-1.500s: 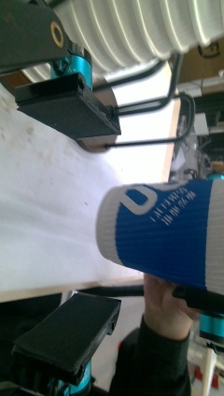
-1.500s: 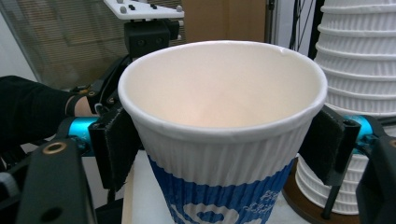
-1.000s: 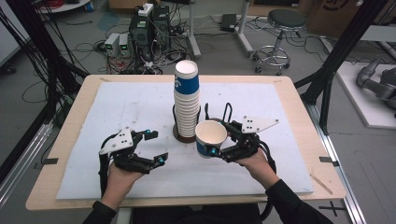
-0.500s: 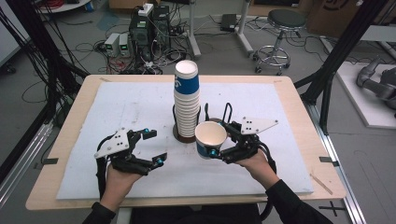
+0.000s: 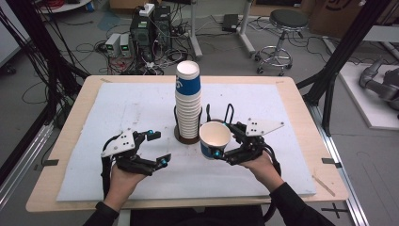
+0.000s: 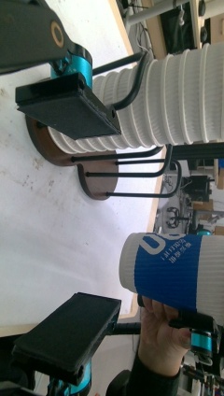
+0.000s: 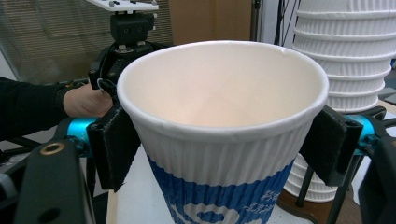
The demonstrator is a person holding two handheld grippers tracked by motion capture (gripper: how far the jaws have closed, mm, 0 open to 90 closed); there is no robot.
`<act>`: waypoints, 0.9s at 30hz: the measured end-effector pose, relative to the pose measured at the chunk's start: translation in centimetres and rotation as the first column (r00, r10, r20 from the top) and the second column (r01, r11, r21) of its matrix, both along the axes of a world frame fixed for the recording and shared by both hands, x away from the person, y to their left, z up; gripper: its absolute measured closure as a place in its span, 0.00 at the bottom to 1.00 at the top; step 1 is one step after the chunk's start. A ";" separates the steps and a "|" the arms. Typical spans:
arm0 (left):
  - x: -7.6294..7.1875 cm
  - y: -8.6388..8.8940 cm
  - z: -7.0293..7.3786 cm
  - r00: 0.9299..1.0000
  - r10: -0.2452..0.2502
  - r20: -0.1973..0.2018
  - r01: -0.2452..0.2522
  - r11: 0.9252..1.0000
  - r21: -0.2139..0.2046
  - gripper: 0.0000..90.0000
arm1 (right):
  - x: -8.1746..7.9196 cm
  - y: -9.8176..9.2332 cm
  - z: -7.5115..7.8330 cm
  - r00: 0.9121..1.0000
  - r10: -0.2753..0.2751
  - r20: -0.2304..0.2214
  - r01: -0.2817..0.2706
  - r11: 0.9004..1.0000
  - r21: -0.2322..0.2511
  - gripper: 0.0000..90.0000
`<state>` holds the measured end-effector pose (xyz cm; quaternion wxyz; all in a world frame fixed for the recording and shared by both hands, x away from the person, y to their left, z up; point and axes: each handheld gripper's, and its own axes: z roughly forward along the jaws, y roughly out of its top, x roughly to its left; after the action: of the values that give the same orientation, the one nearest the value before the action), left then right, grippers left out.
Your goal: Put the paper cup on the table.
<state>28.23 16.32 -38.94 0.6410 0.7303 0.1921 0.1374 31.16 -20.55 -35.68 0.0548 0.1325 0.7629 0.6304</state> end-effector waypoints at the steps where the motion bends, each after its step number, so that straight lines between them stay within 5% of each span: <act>1: 0.0 0.0 0.0 1.000 0.003 0.001 -0.003 1.000 0.000 0.16 | 0.0 0.0 0.0 1.000 0.001 0.001 -0.001 1.000 0.000 0.24; 15: 0.3 0.4 -0.3 0.999 0.033 -0.002 -0.033 0.999 0.020 0.16 | -0.4 -0.3 0.2 1.000 0.000 0.023 0.000 1.000 -0.004 0.24; 27: 0.6 0.0 -0.5 1.000 0.023 -0.016 -0.023 1.000 0.012 0.16 | -0.2 -2.8 1.4 0.997 -0.063 0.043 0.062 0.997 0.034 0.24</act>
<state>28.88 16.34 -39.48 0.6333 0.7330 0.2050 0.1399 30.97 -23.32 -34.33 0.0893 0.1432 0.7465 0.6436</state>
